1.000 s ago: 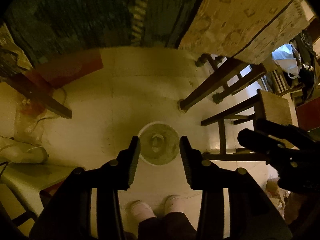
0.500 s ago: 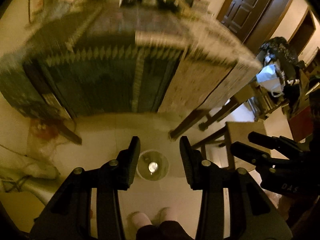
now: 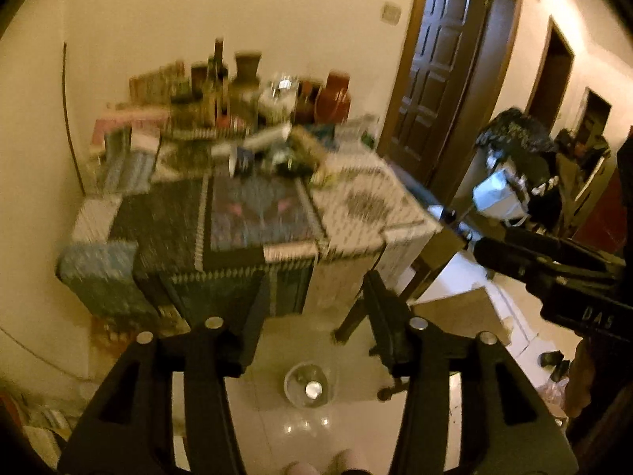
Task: Collect trash
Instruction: 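Raise both open tools back toward the table, then grasp the yellow chip bag with the right tool while the left tool grasps the dark paper cup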
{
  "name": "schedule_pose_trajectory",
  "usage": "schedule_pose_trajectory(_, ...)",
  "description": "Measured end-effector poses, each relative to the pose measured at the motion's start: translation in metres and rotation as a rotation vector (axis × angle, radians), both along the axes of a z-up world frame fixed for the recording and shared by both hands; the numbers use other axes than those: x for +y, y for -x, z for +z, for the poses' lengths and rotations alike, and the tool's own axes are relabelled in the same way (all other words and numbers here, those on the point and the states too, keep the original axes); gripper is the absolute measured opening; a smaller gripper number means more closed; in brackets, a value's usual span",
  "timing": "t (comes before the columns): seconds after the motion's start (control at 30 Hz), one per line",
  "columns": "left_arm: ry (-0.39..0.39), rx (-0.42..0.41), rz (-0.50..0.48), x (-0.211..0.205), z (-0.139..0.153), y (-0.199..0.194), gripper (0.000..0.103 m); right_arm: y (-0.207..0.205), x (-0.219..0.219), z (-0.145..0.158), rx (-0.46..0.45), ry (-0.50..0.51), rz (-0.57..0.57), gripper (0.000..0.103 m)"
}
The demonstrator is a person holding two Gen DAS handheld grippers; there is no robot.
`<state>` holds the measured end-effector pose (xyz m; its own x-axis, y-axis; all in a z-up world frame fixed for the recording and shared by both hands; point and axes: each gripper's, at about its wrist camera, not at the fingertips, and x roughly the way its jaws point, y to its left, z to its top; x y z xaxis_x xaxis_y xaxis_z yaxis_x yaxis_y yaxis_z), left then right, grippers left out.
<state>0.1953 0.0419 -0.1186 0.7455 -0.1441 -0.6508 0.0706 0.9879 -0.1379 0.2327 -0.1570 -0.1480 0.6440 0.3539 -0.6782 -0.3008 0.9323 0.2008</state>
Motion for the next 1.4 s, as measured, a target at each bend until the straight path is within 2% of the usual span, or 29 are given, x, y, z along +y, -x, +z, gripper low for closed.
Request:
schedule_pose_trajectory(0.03,0.008,-0.029,-0.003,0.002,0.014,0.006,0.058,0.005,-0.001,0.011,-0.026,-0.001,-0.006,0.063)
schedule_pose_trajectory(0.17,0.022,-0.129,-0.008,0.009,0.060,0.026,0.062,0.024,0.001,0.054,-0.121,-0.010,-0.030,0.067)
schedule_pose_trajectory(0.27,0.026,-0.188,0.004,0.015,0.084,0.038,0.073,0.038,0.003,0.077,-0.186,-0.006,-0.047,0.075)
schedule_pose_trajectory(0.33,0.030,-0.237,0.022,0.022,0.101,0.047,0.089,0.046,0.004,0.089,-0.227,-0.003,-0.054,0.077)
schedule_pose_trajectory(0.37,0.027,-0.253,0.030,0.023,0.105,0.050,0.092,0.049,0.004,0.094,-0.244,-0.002,-0.058,0.078)
schedule_pose_trajectory(0.5,-0.016,-0.321,0.071,0.031,0.125,0.059,0.097,0.057,0.001,0.106,-0.302,-0.016,-0.099,0.101)
schedule_pose_trajectory(0.67,-0.025,-0.368,0.091,0.034,0.132,0.055,0.102,0.050,-0.005,0.112,-0.358,-0.044,-0.117,0.103)
schedule_pose_trajectory(0.83,-0.020,-0.354,0.085,0.033,0.129,0.025,0.102,0.029,-0.007,0.108,-0.352,-0.022,-0.118,0.103)
schedule_pose_trajectory(1.07,-0.040,-0.354,0.106,0.019,0.131,-0.031,0.102,-0.020,-0.016,0.104,-0.359,-0.014,-0.084,0.103)
schedule_pose_trajectory(1.27,-0.031,-0.329,0.149,0.006,0.133,-0.095,0.102,-0.079,-0.037,0.109,-0.341,-0.026,-0.052,0.103)
schedule_pose_trajectory(1.4,-0.029,-0.307,0.218,0.000,0.129,-0.135,0.102,-0.113,-0.049,0.108,-0.332,0.002,-0.024,0.103)
